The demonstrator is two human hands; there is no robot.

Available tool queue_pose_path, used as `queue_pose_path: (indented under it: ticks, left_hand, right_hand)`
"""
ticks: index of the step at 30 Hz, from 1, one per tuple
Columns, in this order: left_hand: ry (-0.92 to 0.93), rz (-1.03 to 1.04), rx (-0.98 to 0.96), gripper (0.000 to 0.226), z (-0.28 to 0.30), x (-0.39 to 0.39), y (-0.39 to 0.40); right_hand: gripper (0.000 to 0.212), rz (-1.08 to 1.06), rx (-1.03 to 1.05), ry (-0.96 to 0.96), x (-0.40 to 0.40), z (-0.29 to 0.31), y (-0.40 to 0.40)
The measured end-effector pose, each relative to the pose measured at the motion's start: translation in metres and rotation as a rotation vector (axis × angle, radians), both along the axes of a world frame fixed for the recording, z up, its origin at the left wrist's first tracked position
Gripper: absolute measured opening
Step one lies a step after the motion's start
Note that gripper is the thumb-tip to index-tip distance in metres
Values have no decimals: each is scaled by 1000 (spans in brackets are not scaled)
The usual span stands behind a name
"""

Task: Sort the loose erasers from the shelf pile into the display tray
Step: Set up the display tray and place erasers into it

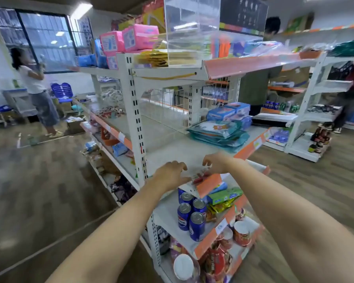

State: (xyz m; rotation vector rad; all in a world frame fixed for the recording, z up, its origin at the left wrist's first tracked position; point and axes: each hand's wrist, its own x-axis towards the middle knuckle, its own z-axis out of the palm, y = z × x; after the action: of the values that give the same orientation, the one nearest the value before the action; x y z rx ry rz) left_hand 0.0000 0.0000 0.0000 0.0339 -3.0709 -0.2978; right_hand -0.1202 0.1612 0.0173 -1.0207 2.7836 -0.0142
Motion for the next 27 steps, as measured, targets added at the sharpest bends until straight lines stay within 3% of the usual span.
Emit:
queue_pose_path:
  ticks: [7,15,21,27]
  left_hand:
    - [-107,58,15,49,-7,-7,11]
    - [30,133,148,38,-25,-9,14]
    - [219,177,333,30,-27,17,-18]
    - [300,351,418,33,-16,59,-83]
  right_hand:
    - [36,58,-17,-50,-3,0,2]
    - [30,68,-70,21,2,-7,-6]
    - [31,63,-363,37,12,-16,-28]
    - [24,203,-611,-94,50,-9,-90]
